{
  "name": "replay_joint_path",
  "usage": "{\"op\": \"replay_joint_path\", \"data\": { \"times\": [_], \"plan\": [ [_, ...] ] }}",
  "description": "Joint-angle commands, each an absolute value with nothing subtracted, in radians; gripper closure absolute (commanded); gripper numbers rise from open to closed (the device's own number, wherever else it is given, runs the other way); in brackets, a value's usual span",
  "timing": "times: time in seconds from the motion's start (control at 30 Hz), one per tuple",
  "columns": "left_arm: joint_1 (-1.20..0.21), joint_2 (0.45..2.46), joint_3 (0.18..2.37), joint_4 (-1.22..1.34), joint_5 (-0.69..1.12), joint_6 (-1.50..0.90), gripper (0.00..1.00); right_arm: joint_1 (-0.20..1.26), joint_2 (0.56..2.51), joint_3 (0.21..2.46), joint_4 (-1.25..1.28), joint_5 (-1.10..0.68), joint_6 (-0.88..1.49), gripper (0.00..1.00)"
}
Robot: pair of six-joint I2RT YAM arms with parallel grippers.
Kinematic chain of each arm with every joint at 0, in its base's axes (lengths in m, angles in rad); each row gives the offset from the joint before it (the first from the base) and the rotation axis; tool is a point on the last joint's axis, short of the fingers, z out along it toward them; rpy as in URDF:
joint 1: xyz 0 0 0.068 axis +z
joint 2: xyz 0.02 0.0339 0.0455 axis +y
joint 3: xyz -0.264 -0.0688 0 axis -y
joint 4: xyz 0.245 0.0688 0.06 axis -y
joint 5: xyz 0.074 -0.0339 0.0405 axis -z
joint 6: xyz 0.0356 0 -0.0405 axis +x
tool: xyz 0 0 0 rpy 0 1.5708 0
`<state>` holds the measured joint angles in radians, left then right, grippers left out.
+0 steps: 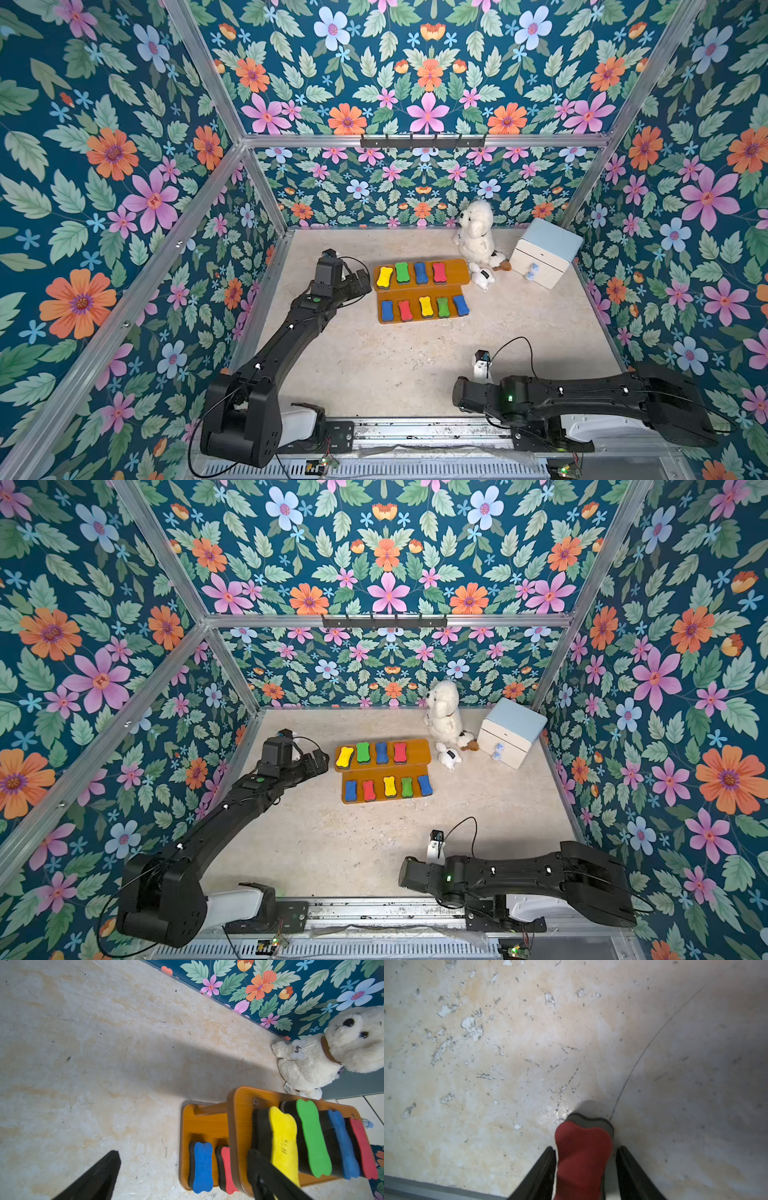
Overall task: Remove the whiteboard erasers from the shelf
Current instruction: Place the whiteboard eraser at the center of the board.
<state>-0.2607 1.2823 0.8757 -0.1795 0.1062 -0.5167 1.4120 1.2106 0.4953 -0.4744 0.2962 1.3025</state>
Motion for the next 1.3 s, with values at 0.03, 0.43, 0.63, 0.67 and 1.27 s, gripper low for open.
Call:
{"op": "replay_joint_path", "data": {
  "times": [0.03,0.43,0.63,0.67,1.27],
  "plan": [
    [-0.259,1.278,0.877,-0.17,0.104,-0.509,0.01,1.413,1.215,0.516,-0.505,0.307,1.275,0.47],
    [-0.258,1.263,0.871,-0.172,0.1,-0.507,0.01,1.413,1.258,0.564,-0.522,0.327,1.241,0.47],
    [-0.26,1.259,0.871,-0.173,0.105,-0.512,0.01,1.413,1.232,0.596,-0.583,0.348,1.259,0.47],
    [-0.261,1.259,0.873,-0.172,0.108,-0.515,0.01,1.413,1.222,0.606,-0.599,0.359,1.261,0.46],
    [-0.271,1.358,1.07,-0.255,0.101,-0.49,0.14,0.82,1.305,1.139,-0.608,0.232,0.624,0.47]
  ]
}}
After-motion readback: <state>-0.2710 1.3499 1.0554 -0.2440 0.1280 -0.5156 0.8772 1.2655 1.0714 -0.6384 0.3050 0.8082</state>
